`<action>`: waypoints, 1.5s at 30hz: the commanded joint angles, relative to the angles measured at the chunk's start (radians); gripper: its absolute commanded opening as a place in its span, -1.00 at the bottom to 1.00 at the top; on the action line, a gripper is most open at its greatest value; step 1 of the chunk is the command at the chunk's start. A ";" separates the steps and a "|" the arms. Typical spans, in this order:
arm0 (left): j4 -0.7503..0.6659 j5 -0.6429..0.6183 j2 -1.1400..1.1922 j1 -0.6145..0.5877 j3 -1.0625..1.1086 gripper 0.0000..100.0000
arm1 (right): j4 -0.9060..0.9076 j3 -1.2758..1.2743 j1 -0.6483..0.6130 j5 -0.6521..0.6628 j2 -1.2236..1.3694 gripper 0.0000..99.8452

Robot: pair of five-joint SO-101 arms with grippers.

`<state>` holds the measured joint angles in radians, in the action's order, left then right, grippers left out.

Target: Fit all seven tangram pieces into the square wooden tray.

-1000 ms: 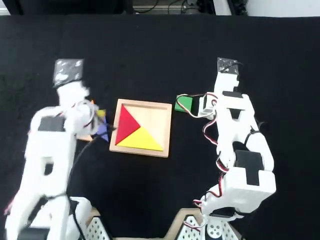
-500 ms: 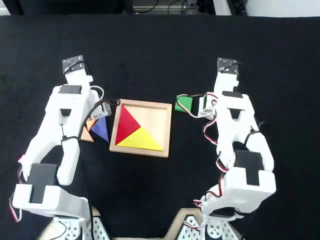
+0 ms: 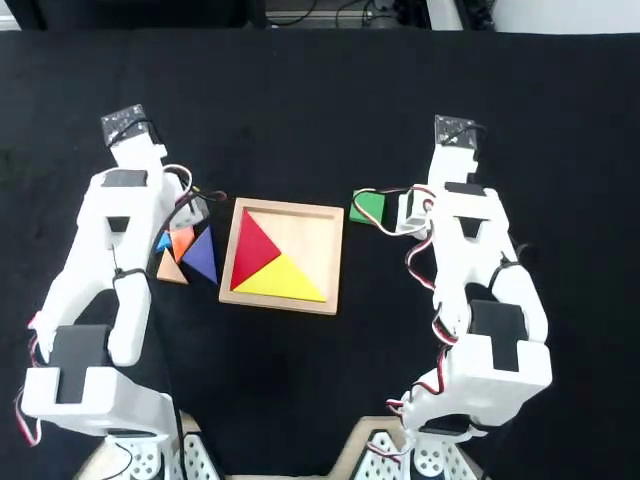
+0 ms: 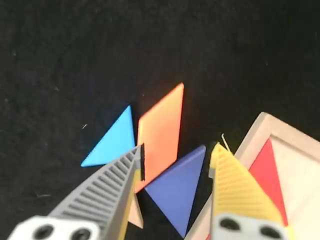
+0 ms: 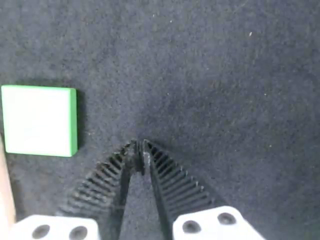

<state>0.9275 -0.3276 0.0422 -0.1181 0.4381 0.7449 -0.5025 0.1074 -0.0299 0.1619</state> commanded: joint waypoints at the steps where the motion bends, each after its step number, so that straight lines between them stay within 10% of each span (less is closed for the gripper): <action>1: -0.014 0.002 -0.020 0.038 -0.007 -0.55 | -0.014 -0.002 -0.015 0.000 -0.044 -0.98; 45: -0.104 -0.005 0.057 -0.033 -0.015 -0.55 | -0.014 -0.012 -0.040 0.000 -0.044 -0.98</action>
<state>0.8339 -0.3276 0.0882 -0.1442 0.4764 0.7449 -0.5148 0.0844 -0.0299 0.1619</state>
